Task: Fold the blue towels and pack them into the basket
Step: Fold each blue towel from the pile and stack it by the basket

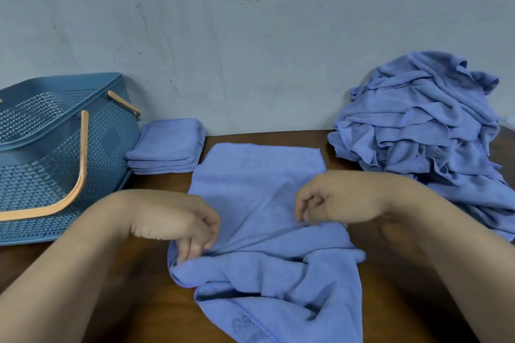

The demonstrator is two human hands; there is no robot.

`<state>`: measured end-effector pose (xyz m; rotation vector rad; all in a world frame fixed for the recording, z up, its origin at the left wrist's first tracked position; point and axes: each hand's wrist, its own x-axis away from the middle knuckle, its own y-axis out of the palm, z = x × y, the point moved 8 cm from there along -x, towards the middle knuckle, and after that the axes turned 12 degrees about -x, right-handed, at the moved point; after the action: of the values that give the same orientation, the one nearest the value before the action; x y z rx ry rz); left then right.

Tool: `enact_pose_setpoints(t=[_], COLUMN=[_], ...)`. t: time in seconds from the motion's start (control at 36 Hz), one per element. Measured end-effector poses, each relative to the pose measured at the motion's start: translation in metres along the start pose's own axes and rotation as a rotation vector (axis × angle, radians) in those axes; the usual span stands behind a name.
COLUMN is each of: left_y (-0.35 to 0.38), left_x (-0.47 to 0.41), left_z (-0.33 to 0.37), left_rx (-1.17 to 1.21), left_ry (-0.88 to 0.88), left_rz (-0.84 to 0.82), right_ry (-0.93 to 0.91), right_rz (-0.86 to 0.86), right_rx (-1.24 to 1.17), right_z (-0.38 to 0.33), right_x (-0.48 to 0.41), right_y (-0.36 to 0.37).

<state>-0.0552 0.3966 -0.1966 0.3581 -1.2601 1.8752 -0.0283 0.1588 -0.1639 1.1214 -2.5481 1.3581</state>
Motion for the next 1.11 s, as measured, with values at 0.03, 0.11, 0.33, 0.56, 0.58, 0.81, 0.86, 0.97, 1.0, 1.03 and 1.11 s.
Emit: enact_pose_setpoints(t=[0.03,0.11,0.33,0.56,0.58,0.81,0.86,0.97,1.0,1.03,1.11], left_y=[-0.002,-0.029,-0.039,-0.047,-0.046,-0.021,-0.023,-0.028,-0.028,-0.028,-0.029], left_x=[-0.001,-0.006,-0.032,-0.024,-0.026,-0.062,-0.067,-0.074,-0.075,-0.076,-0.077], left_z=[0.002,0.004,-0.018,-0.009,-0.009,-0.021,-0.022,-0.023,-0.023,-0.023,-0.025], left_rx=[0.05,0.004,-0.382,-0.337,-0.347,-0.4,-0.396,-0.415,-0.422,-0.426,-0.424], left_ry=[0.008,0.074,0.079,0.09,0.083,-0.099,-0.137,-0.186,-0.192,-0.197,-0.201], left_rz=[0.024,0.364,0.751,0.95,0.972,0.774,0.74,0.69,0.678,0.668,0.668], right_ry=[-0.028,-0.116,0.032,0.034,0.028,0.142,0.141,0.137,0.135,0.133,0.122], right_rz=[0.073,0.4,0.49,0.679,0.669,0.441,0.392,0.345,0.359,0.388,0.486], right_rx=[0.004,-0.022,0.165,-0.03,-0.046,-0.002,-0.007,-0.014,-0.016,-0.005,0.088], right_z=[-0.001,0.003,0.047,0.075,0.08,0.105,0.11,0.12,0.123,0.125,0.128], right_x=[-0.003,-0.011,-0.034,-0.041,-0.046,-0.079,-0.088,-0.109,-0.115,-0.12,-0.128], right_y=[-0.006,-0.03,-0.018,-0.039,-0.037,-0.039,-0.046,-0.063,-0.067,-0.07,-0.073])
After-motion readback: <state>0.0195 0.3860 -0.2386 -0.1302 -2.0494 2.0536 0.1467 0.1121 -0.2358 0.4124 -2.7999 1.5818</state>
